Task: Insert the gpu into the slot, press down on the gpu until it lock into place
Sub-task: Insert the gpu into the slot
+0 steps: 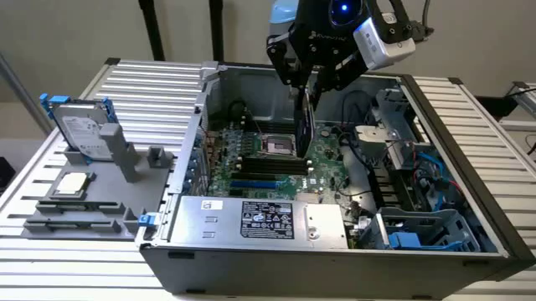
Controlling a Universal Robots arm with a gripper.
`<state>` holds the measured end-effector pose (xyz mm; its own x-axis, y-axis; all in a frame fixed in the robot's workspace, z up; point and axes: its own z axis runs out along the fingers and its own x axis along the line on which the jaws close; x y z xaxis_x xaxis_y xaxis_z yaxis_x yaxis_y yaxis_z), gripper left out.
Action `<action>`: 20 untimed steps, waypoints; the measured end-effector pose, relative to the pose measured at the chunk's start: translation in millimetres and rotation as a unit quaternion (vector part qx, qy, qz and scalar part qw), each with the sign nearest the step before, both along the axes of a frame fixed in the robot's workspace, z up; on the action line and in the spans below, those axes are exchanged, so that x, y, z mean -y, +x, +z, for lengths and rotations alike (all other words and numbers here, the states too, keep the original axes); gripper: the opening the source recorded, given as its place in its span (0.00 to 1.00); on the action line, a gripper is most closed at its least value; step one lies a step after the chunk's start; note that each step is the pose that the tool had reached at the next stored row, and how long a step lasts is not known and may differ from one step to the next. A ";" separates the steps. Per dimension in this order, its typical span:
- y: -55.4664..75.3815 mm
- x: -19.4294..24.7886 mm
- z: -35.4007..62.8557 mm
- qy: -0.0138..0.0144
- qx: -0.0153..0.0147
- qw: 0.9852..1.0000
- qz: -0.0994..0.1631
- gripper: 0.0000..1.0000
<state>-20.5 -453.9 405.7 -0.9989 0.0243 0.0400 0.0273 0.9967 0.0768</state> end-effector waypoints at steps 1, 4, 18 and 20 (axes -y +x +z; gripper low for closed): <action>0.0 0.0 0.0 0.000 0.000 1.000 0.000 0.26; 0.0 0.0 0.1 0.000 0.000 1.000 0.000 0.26; 0.0 -0.1 0.4 0.000 0.001 1.000 0.013 0.26; -0.1 -0.1 0.1 0.000 0.001 1.000 0.031 0.26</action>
